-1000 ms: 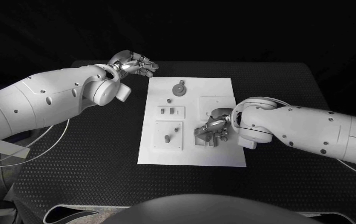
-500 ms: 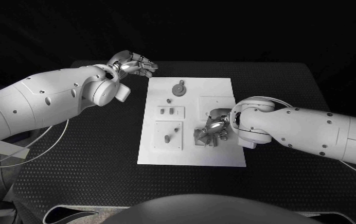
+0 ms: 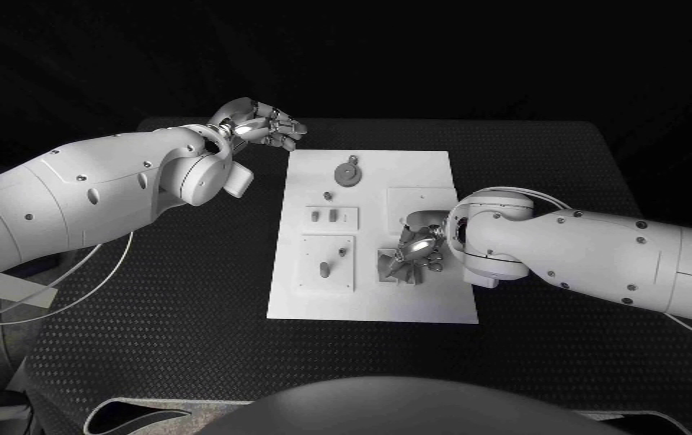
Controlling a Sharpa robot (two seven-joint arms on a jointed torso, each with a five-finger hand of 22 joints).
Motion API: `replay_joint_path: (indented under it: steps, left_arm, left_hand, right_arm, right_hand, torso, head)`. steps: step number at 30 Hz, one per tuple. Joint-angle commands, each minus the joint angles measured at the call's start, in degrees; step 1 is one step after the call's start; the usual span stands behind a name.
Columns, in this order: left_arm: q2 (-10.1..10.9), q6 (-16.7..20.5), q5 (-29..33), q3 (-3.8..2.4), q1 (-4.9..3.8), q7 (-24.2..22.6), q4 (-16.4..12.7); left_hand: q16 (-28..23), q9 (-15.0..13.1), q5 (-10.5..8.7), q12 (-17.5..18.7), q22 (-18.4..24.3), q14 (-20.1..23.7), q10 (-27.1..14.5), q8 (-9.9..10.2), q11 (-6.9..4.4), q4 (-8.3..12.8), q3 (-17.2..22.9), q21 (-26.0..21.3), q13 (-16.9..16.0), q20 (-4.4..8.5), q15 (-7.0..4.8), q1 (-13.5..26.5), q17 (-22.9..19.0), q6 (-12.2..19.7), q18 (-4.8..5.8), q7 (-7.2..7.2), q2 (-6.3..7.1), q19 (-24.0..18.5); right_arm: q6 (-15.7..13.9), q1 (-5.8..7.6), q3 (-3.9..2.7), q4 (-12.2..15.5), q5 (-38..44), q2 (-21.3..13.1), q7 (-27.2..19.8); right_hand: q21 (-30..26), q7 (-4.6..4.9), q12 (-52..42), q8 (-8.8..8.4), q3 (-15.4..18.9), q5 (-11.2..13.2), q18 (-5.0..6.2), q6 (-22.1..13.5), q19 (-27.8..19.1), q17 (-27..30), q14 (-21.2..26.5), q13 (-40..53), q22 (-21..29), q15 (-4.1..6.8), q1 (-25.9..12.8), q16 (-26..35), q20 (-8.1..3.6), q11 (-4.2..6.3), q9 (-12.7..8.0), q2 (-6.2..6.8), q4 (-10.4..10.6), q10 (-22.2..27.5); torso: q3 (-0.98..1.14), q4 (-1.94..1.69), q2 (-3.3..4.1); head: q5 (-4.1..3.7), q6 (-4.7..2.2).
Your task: Assemble the parts on the task board
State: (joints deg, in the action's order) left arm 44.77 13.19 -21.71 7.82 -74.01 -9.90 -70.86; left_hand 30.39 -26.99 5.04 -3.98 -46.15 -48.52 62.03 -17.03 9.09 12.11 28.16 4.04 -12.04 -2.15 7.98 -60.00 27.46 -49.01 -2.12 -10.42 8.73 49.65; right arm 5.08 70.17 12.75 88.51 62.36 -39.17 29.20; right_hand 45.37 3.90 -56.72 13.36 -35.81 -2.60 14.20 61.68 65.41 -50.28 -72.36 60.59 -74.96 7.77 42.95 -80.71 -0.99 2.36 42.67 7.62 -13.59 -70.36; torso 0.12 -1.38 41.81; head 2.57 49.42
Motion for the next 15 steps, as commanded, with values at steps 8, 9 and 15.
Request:
replay_joint_path:
  steps: [8,9,15]
  left_arm:
    - [-0.1,-0.6,-0.2,-0.02,-0.06,-0.3,-0.1]
    - [-0.1,-0.7,-0.2,-0.02,-0.06,-0.3,0.0]
    - [-0.1,-0.7,-0.2,-0.01,-0.06,-0.3,0.0]
  left_hand:
    - [-0.4,0.1,-0.15,0.0,0.1,0.3,-0.6,-0.4,0.04,-0.5,0.0,0.0,0.1,-0.15,0.07,-0.1,0.1,0.4,0.44,-0.04,0.19,-0.4]
    - [-0.4,0.1,-0.15,0.0,0.1,0.3,-0.6,-0.4,0.04,-0.5,0.0,0.0,0.1,-0.15,0.07,-0.1,0.2,0.4,0.44,-0.04,0.19,-0.4]
    - [-0.4,0.1,-0.15,0.0,0.1,0.3,-0.6,-0.4,0.05,-0.5,0.0,0.0,0.1,-0.16,0.07,-0.1,0.2,0.4,0.44,-0.04,0.17,-0.4]
  right_arm:
    - [-2.9,-0.27,0.19,0.5,2.4,-1.3,-2.1]
    - [-3.2,-0.27,0.19,0.6,2.4,-1.5,-2.4]
    - [-5.3,-0.25,-0.01,1.7,2.3,-2.8,-3.1]
  right_hand:
    - [0.4,-0.32,-0.4,0.54,0.2,-0.3,0.80,1.6,0.8,-0.1,-0.7,-0.1,-0.9,0.33,-0.3,-0.4,-0.07,0.36,-0.2,-2.29,-0.1,-1.4]
    - [0.4,-0.34,-0.4,0.52,0.3,-0.3,0.80,1.7,0.9,-0.1,-0.8,-0.1,-0.9,0.34,-0.5,-0.4,-0.07,0.38,-0.3,-2.33,0.1,-1.5]
    - [0.3,-0.54,-0.3,0.24,0.1,-0.3,0.80,2.2,1.2,-0.1,-1.0,-0.1,-0.8,0.51,-3.2,-0.5,-0.35,0.58,-0.9,0.18,2.5,-1.7]
  torso:
    - [-0.02,-0.01,0.01]
    - [-0.02,-0.01,0.01]
    - [-0.01,0.02,-0.01]
  head:
    - [-0.14,-0.27]
    - [-0.14,-0.27]
    - [-0.18,-0.24]
